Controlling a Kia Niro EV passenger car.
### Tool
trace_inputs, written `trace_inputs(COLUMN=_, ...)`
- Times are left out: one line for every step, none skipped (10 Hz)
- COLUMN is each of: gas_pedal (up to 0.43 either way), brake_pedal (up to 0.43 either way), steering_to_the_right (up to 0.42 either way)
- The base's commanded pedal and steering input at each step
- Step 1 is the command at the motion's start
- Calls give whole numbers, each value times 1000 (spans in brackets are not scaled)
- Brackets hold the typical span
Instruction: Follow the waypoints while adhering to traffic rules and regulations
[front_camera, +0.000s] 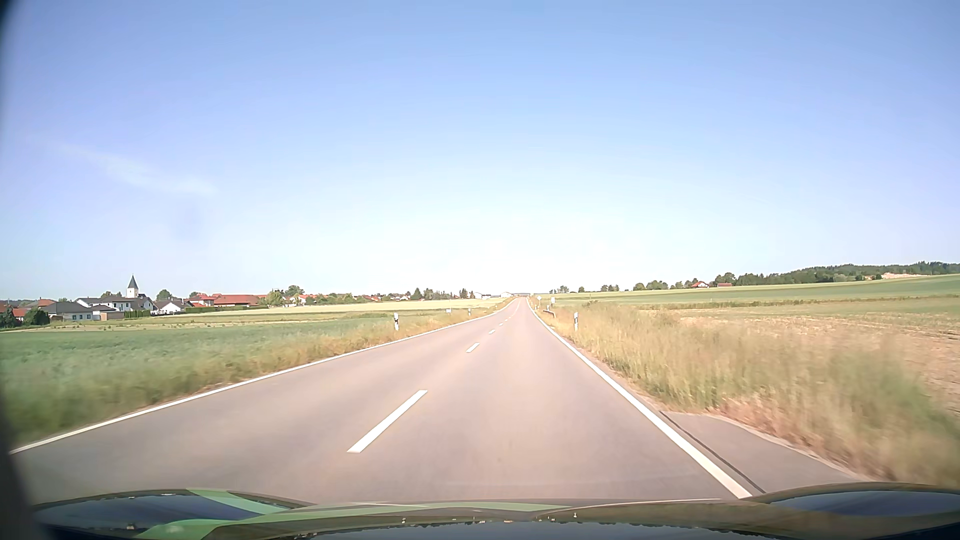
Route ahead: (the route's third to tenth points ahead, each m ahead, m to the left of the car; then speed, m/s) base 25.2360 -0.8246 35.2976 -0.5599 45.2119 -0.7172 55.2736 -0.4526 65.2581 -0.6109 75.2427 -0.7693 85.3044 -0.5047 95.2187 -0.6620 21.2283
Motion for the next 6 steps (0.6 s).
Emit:
trace_inputs(gas_pedal=130, brake_pedal=0, steering_to_the_right=-1)
trace_inputs(gas_pedal=150, brake_pedal=0, steering_to_the_right=-1)
trace_inputs(gas_pedal=157, brake_pedal=0, steering_to_the_right=-1)
trace_inputs(gas_pedal=169, brake_pedal=0, steering_to_the_right=-1)
trace_inputs(gas_pedal=177, brake_pedal=0, steering_to_the_right=0)
trace_inputs(gas_pedal=177, brake_pedal=0, steering_to_the_right=0)
